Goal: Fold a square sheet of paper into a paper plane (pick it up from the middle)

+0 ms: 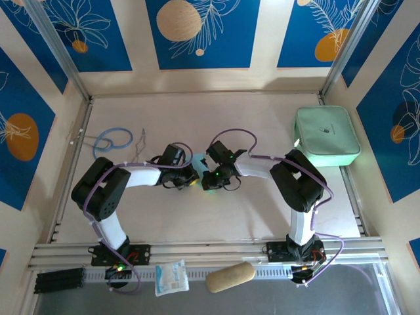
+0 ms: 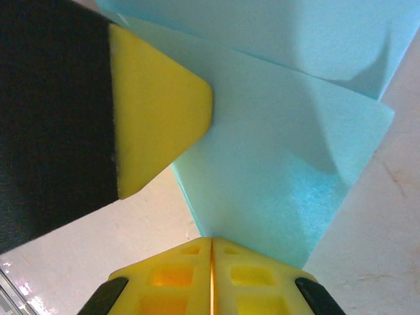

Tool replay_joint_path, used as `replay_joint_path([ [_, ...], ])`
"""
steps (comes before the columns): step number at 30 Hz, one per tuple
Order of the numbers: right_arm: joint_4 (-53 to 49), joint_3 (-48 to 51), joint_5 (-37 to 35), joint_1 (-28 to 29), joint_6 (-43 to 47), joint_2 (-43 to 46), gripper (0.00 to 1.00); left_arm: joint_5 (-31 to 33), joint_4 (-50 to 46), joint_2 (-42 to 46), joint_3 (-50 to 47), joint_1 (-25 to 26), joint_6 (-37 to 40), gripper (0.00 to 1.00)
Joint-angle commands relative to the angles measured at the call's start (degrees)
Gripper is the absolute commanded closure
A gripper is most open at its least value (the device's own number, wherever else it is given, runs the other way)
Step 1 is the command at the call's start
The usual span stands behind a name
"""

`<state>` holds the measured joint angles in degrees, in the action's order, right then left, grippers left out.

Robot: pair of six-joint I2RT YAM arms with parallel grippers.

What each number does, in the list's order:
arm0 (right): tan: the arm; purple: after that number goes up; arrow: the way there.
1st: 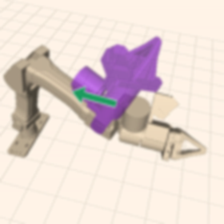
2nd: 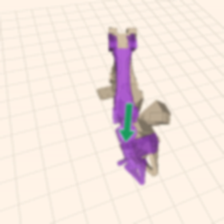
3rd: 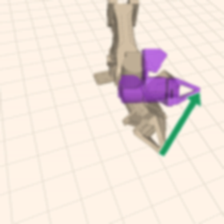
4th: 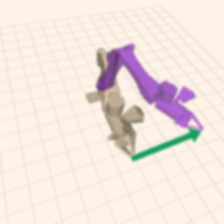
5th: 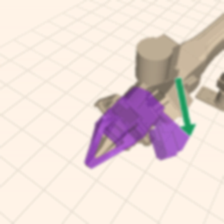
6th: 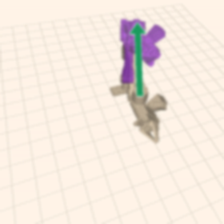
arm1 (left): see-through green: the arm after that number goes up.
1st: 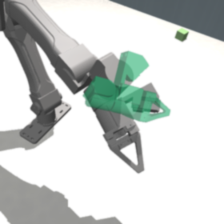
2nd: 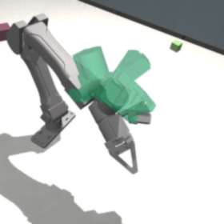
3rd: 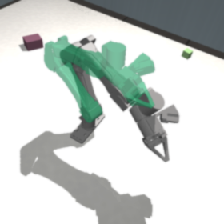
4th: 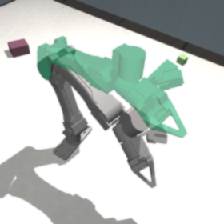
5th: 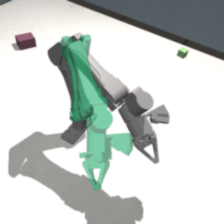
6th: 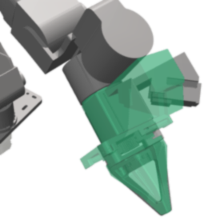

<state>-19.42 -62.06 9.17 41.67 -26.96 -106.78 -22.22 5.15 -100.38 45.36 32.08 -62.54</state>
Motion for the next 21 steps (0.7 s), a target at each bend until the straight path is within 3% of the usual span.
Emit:
replay_joint_path([
  [1,-2.38,-1.13,-0.8,0.25,0.8,-1.06,0.91,2.83,-4.96,-2.44,-1.42,0.29,0.4,0.93],
  [21,-2.38,-0.67,4.8,-0.45,0.87,-1.49,0.91,2.67,-4.69,-2.3,-1.51,0.35,0.58,0.93],
])
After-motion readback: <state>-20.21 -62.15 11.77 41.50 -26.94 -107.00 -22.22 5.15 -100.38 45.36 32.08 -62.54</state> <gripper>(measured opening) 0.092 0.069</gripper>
